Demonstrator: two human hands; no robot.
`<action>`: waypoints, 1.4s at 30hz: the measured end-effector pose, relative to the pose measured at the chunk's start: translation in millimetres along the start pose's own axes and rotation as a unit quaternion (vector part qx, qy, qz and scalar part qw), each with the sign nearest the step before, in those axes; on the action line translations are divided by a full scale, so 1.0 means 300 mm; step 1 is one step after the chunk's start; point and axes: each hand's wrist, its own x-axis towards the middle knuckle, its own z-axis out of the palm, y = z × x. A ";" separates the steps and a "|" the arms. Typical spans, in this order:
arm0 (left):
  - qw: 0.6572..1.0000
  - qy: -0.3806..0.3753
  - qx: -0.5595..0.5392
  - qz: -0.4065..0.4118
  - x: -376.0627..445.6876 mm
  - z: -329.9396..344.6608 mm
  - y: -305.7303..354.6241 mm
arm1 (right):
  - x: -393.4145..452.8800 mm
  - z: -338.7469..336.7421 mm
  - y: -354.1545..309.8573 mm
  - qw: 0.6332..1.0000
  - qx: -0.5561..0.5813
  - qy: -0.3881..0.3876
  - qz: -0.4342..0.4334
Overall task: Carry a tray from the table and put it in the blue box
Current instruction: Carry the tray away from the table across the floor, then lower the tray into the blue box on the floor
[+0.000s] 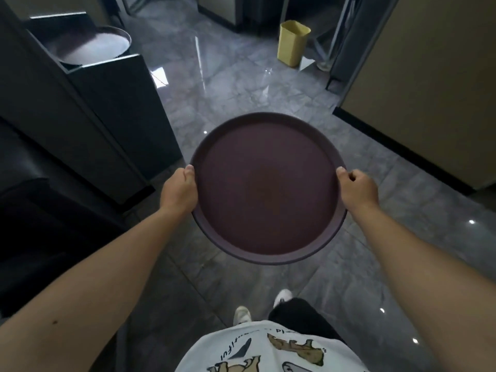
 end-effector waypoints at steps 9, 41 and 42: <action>0.997 0.052 0.014 -0.058 0.534 0.041 0.060 | 0.603 0.252 -0.307 0.997 0.007 -0.054 -0.063; 0.945 0.215 -0.009 -0.247 2.334 -0.345 -0.015 | 2.131 1.372 -1.897 0.950 -0.006 -0.193 -0.246; 0.941 0.224 -0.005 -0.256 2.372 -0.355 -0.025 | 2.160 1.414 -1.942 0.947 -0.005 -0.200 -0.253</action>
